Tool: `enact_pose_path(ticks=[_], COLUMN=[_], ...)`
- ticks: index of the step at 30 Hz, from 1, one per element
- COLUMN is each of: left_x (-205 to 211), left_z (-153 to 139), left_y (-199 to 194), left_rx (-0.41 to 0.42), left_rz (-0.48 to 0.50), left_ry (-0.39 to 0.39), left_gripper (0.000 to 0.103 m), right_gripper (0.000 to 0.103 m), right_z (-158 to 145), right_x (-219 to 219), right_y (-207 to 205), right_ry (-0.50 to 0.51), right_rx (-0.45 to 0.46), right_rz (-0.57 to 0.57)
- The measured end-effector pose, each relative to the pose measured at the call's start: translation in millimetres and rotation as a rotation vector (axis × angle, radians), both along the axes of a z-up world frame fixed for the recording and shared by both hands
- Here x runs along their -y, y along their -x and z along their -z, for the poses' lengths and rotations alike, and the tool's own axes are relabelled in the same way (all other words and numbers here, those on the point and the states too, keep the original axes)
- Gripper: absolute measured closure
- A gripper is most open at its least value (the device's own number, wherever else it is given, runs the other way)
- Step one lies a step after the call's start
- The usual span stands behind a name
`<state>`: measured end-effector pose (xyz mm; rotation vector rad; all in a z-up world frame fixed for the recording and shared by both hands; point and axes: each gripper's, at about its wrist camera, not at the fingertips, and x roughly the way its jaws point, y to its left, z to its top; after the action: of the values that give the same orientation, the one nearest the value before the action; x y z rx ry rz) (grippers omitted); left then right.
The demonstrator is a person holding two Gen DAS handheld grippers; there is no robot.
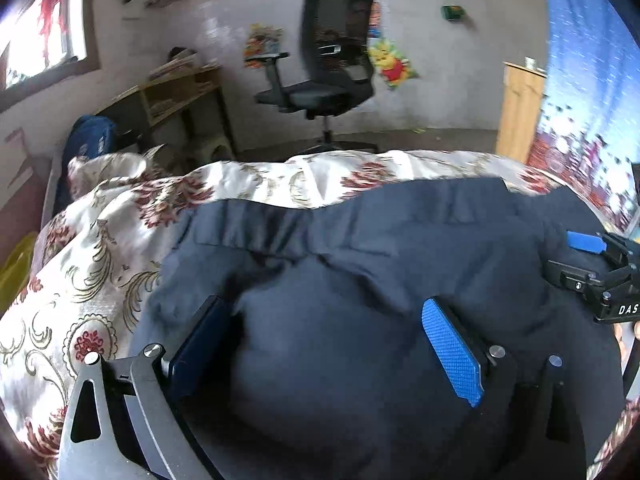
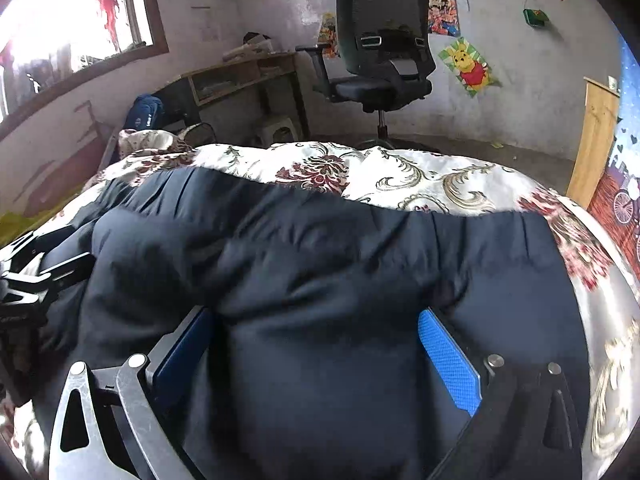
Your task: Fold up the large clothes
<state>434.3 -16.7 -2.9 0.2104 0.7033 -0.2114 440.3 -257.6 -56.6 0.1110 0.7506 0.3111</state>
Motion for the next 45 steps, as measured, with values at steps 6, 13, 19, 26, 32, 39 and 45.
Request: enact_pose_path(ticks=[6, 13, 19, 26, 32, 39, 45], left_x=[-20, -32, -37, -45, -44, -44, -43], left_z=[9, 25, 27, 29, 29, 30, 31], left_y=[-23, -23, -21, -26, -24, -23, -21], left_rx=[-0.036, -0.046, -0.039, -0.068, -0.064, -0.064, -0.064], left_rz=[-0.060, -0.047, -0.036, -0.022, -0.023, -0.022, -0.023], left_ry=[0.013, 0.085, 0.133, 0.206, 0.211, 0.214, 0.217], left_gripper=[0.001, 0.001, 0.001, 0.001, 0.001, 0.001, 0.001], right_gripper=[0.000, 0.000, 0.000, 0.000, 0.000, 0.000, 0.000], right_z=[17, 28, 34, 36, 38, 38, 39], right_x=[-3, -6, -8, -6, -6, -6, -6], right_y=[-40, -39, -37, -38, -37, -37, -37], right_ry=[0.000, 0.011, 0.018, 0.014, 0.019, 0.018, 0.019], right_rx=[-0.076, -0.094, -0.078, -0.077, -0.067, -0.067, -0.066], right_rz=[-0.008, -0.008, 0.001, 0.000, 0.002, 0.002, 0.001])
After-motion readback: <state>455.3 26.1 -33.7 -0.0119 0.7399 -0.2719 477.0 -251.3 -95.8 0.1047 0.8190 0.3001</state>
